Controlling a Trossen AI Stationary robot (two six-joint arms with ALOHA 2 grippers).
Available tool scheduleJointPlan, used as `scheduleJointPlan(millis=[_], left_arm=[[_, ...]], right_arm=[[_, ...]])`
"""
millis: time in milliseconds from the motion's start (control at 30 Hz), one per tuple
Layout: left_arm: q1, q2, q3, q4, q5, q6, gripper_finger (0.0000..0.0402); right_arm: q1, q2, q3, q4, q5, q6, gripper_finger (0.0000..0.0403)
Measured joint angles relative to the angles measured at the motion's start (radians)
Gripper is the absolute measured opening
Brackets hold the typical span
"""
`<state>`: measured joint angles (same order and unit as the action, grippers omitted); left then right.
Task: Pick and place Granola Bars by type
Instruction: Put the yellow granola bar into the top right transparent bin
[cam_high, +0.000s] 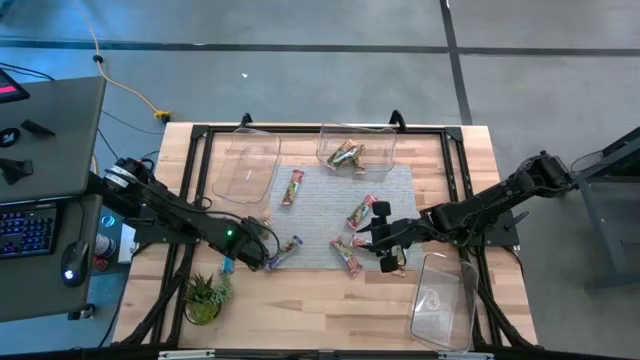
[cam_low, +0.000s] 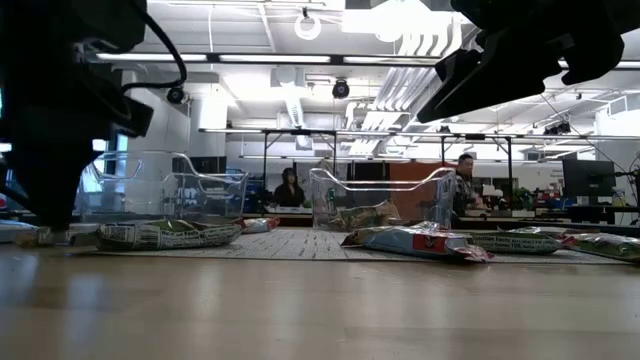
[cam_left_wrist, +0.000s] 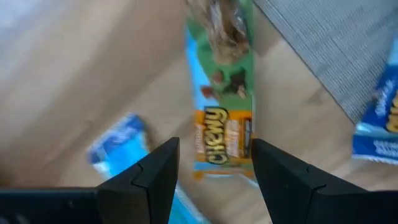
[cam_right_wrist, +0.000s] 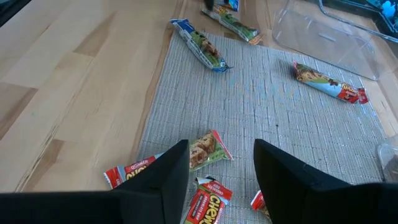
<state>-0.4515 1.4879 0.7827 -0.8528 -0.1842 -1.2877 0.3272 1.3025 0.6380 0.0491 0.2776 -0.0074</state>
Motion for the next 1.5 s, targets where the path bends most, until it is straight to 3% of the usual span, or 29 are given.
scheduleJointPlan(millis=[667, 1067, 1367, 1500], left_arm=[[0.0, 0.002, -0.026, 0.079, -0.093, 0.024, 0.0193], [0.0, 0.003, -0.027, 0.084, -0.086, 0.002, 0.0193], [-0.001, 0.001, -0.115, 0.225, -0.086, -0.038, 0.0193], [-0.001, 0.002, -0.109, 0.221, -0.09, -0.013, 0.0174]], right_arm=[[-0.02, 0.0, 0.0, 0.001, 0.0, 0.0, 0.0167], [-0.02, 0.0, 0.0, 0.001, 0.0, 0.0, 0.0163], [-0.02, 0.0, 0.0, 0.001, 0.0, 0.0, 0.0165], [-0.02, 0.0, 0.0, 0.001, 0.0, 0.0, 0.0161]])
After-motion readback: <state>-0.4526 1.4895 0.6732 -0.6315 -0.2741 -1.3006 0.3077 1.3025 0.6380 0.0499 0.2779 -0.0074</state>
